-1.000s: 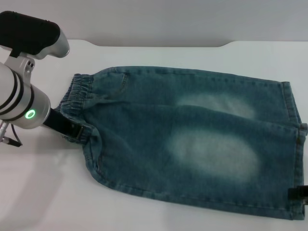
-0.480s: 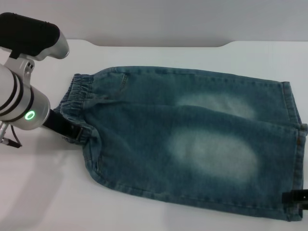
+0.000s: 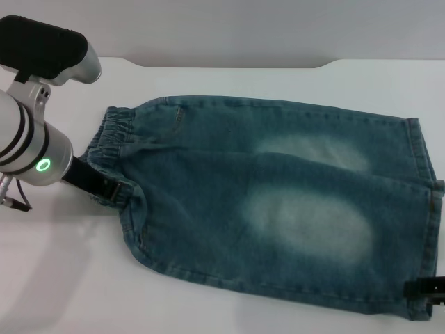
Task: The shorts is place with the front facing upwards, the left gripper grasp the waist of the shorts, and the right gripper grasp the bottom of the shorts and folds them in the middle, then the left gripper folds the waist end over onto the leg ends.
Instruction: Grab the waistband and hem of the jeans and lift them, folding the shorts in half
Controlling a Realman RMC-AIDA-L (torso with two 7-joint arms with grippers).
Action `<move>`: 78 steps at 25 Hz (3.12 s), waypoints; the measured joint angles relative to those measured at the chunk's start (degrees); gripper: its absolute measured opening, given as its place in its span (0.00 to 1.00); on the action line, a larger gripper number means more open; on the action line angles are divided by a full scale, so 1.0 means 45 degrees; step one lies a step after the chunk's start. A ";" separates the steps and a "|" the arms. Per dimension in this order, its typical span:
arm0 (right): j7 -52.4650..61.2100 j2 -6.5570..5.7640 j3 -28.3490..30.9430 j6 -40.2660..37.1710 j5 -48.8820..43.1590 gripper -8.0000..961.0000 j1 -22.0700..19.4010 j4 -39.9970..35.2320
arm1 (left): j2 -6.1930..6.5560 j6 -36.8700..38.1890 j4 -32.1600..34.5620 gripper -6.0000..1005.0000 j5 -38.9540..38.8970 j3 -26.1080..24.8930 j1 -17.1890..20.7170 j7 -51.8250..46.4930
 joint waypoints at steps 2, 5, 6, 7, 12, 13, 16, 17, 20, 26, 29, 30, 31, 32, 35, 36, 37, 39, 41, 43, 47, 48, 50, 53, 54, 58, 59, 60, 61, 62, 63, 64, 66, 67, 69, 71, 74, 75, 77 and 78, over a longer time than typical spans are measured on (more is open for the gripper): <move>-0.0192 -0.0009 -0.0060 0.0020 0.0116 0.50 -0.0018 0.0041 | 0.0000 0.0001 0.0000 0.12 -0.0001 -0.0002 -0.0003 0.0001; -0.0504 -0.0030 -0.0070 0.0055 0.0428 0.44 -0.0021 -0.0002 | 0.0000 0.0017 0.0012 0.12 -0.0005 -0.0008 0.0006 0.0004; -0.0552 -0.0042 -0.0069 0.0061 0.0487 0.42 -0.0002 -0.0037 | 0.0000 0.0030 0.0025 0.12 -0.0009 -0.0010 0.0017 0.0005; -0.0606 -0.0042 -0.0073 0.0081 0.0511 0.39 0.0030 -0.0072 | 0.0000 0.0052 0.0039 0.12 -0.0018 -0.0010 0.0031 0.0007; -0.0819 -0.0040 -0.0088 0.0236 0.0679 0.23 0.0102 -0.0176 | 0.0000 0.0113 0.0078 0.12 -0.0057 -0.0020 0.0044 0.0009; -0.0837 -0.0043 -0.0089 0.0247 0.0783 0.19 0.0104 -0.0110 | 0.0000 0.0132 0.0078 0.12 -0.0057 -0.0025 0.0046 0.0009; -0.0867 -0.0063 -0.0087 0.0259 0.0943 0.08 0.0103 0.0068 | 0.0000 0.0257 0.0078 0.12 -0.0050 -0.0052 0.0045 0.0010; -0.0874 -0.0072 -0.0084 0.0258 0.1004 0.04 0.0098 0.0180 | 0.0000 0.0311 0.0078 0.12 -0.0051 -0.0075 0.0058 0.0013; -0.0876 -0.0065 -0.0082 0.0273 0.1043 0.02 0.0013 0.0724 | 0.0000 0.0426 0.0087 0.12 -0.0055 -0.0165 0.0125 0.0061; -0.0355 -0.0096 0.0023 0.0517 0.1023 0.05 -0.0029 0.1049 | -0.0016 0.0492 0.0096 0.12 -0.0070 -0.0193 0.0202 0.0127; -0.0229 -0.0131 0.0050 0.1195 0.0548 0.08 0.0045 0.1152 | -0.0010 0.0490 0.0081 0.12 -0.0073 -0.0192 0.0253 0.0154; -0.0216 -0.0128 0.0048 0.1429 0.0286 0.10 0.0060 0.1234 | -0.0009 0.0490 0.0077 0.12 -0.0075 -0.0192 0.0260 0.0155; -0.0212 -0.0122 0.0050 0.1588 -0.0003 0.11 0.0052 0.1335 | -0.0008 0.0490 0.0073 0.12 -0.0077 -0.0190 0.0265 0.0156; -0.0210 -0.0117 0.0049 0.1673 -0.0221 0.12 0.0030 0.1441 | -0.0007 0.0490 0.0074 0.13 -0.0078 -0.0190 0.0260 0.0157; -0.0208 -0.0133 0.0082 0.1832 -0.0735 0.16 -0.0032 0.1718 | -0.0004 0.0411 0.0098 0.13 -0.0085 -0.0207 0.0158 0.0169; -0.0208 -0.0136 0.0105 0.1870 -0.0882 0.17 -0.0036 0.1767 | -0.0004 0.0411 0.0098 0.13 -0.0085 -0.0207 0.0158 0.0169; -0.0234 -0.0138 0.0132 0.1915 -0.0983 0.19 -0.0032 0.1787 | -0.0003 0.0350 0.0104 0.13 -0.0084 -0.0241 0.0115 0.0186; -0.0293 -0.0138 0.0147 0.2007 -0.1127 0.22 -0.0005 0.1786 | 0.0000 0.0148 0.0103 0.13 -0.0085 -0.0352 -0.0019 0.0266; -0.0351 -0.0138 0.0148 0.2047 -0.1234 0.25 0.0026 0.1746 | 0.0000 0.0040 0.0105 0.13 -0.0084 -0.0396 -0.0109 0.0304; -0.0401 -0.0136 0.0171 0.2015 -0.1278 0.31 0.0058 0.1654 | 0.0001 -0.0006 0.0152 0.13 -0.0082 -0.0403 -0.0200 0.0318; -0.0448 -0.0075 0.0460 0.1950 -0.1109 0.40 0.0188 0.1502 | 0.0001 -0.0010 0.0235 0.13 -0.0077 -0.0403 -0.0263 0.0338; -0.0439 -0.0071 0.0516 0.1948 -0.1068 0.40 0.0218 0.1488 | 0.0001 -0.0010 0.0235 0.13 -0.0077 -0.0403 -0.0263 0.0338; -0.0398 -0.0069 0.0551 0.1946 -0.1023 0.40 0.0255 0.1442 | 0.0000 -0.0013 0.0423 0.13 -0.0072 -0.0403 -0.0351 0.0413; -0.0331 -0.0057 0.0550 0.1942 -0.1001 0.40 0.0336 0.1275 | 0.0000 -0.0024 0.0586 0.13 -0.0073 -0.0393 -0.0425 0.0495; -0.0307 -0.0057 0.0545 0.1939 -0.0994 0.40 0.0363 0.1188 | 0.0000 -0.0028 0.0584 0.13 -0.0074 -0.0390 -0.0426 0.0496; -0.0252 -0.0052 0.0544 0.1932 -0.0993 0.40 0.0393 0.0877 | -0.0001 -0.0051 0.0518 0.13 -0.0079 -0.0371 -0.0422 0.0497; -0.0246 -0.0051 0.0548 0.1928 -0.0997 0.40 0.0394 0.0838 | -0.0001 -0.0061 0.0519 0.13 -0.0081 -0.0362 -0.0422 0.0497; -0.0243 -0.0051 0.0553 0.1915 -0.1016 0.40 0.0397 0.0814 | 0.0000 -0.0087 0.0522 0.13 -0.0082 -0.0350 -0.0422 0.0498; -0.0241 -0.0051 0.0554 0.1893 -0.1042 0.40 0.0397 0.0806 | 0.0000 -0.0087 0.0522 0.13 -0.0082 -0.0350 -0.0422 0.0498; -0.0240 -0.0050 0.0556 0.1866 -0.1063 0.40 0.0399 0.0799 | 0.0000 -0.0109 0.0528 0.13 -0.0083 -0.0339 -0.0422 0.0498; -0.0234 -0.0051 0.0558 0.1822 -0.1089 0.40 0.0399 0.0791 | -0.0001 -0.0118 0.0532 0.14 -0.0084 -0.0319 -0.0425 0.0498; -0.0225 -0.0053 0.0558 0.1805 -0.1103 0.40 0.0399 0.0790 | -0.0001 -0.0118 0.0532 0.14 -0.0084 -0.0319 -0.0425 0.0498; -0.0212 -0.0057 0.0558 0.1789 -0.1128 0.40 0.0397 0.0788 | 0.0000 -0.0128 0.0532 0.14 -0.0084 -0.0309 -0.0426 0.0498; -0.0206 -0.0061 0.0558 0.1774 -0.1174 0.40 0.0391 0.0782 | -0.0001 -0.0135 0.0532 0.14 -0.0084 -0.0307 -0.0428 0.0498; -0.0206 -0.0063 0.0558 0.1735 -0.1289 0.40 0.0387 0.0735 | 0.0000 -0.0140 0.0532 0.14 -0.0084 -0.0304 -0.0430 0.0498; -0.0216 -0.0065 0.0558 0.1667 -0.1372 0.40 0.0410 0.0586 | 0.0000 -0.0142 0.0528 0.14 -0.0084 -0.0303 -0.0433 0.0498; -0.0291 -0.0069 0.0558 0.1597 -0.1385 0.40 0.0465 0.0304 | 0.0000 -0.0143 0.0504 0.14 -0.0084 -0.0302 -0.0433 0.0498; -0.0311 -0.0070 0.0557 0.1560 -0.1385 0.40 0.0482 0.0227 | -0.0001 -0.0143 0.0497 0.14 -0.0084 -0.0303 -0.0434 0.0498; -0.0336 -0.0071 0.0557 0.1500 -0.1384 0.40 0.0498 0.0158 | -0.0001 -0.0143 0.0492 0.14 -0.0084 -0.0304 -0.0434 0.0498; -0.0346 -0.0071 0.0557 0.1476 -0.1381 0.40 0.0508 0.0144 | -0.0001 -0.0143 0.0492 0.14 -0.0084 -0.0306 -0.0434 0.0498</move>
